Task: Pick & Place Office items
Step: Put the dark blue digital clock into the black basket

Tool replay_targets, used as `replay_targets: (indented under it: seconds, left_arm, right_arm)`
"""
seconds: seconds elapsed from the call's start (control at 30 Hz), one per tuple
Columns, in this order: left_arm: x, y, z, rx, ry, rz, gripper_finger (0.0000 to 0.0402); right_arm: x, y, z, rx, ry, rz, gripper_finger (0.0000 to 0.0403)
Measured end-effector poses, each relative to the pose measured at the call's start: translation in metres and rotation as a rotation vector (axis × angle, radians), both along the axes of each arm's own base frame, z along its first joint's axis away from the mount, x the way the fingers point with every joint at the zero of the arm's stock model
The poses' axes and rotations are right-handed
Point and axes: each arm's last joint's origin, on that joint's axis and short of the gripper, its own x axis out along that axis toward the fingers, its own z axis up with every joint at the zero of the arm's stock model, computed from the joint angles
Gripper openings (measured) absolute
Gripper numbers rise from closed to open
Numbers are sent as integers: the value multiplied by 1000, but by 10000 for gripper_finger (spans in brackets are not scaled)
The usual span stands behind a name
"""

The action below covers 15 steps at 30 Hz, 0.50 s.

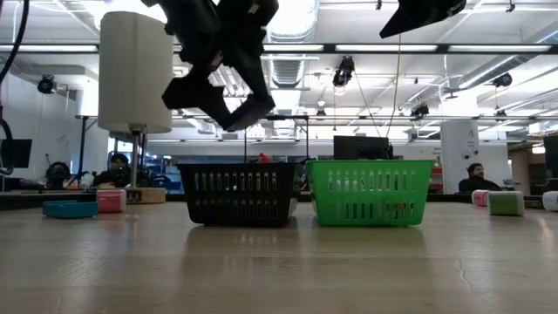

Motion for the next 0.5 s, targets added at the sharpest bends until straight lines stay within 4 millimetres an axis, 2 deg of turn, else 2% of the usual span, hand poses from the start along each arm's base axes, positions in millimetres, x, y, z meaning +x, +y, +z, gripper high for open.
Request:
replay_targets:
  seconds: [0.3, 0.5]
  left_arm:
    - [8, -2, -28, -43, 54, -11, 278]
    - [11, -3, -38, -62, 81, -25, 278]
  right_arm:
    - [0, 0, 0, 0, 0, 0, 228]
    - [0, 0, 0, -1, 2, 0, 228]
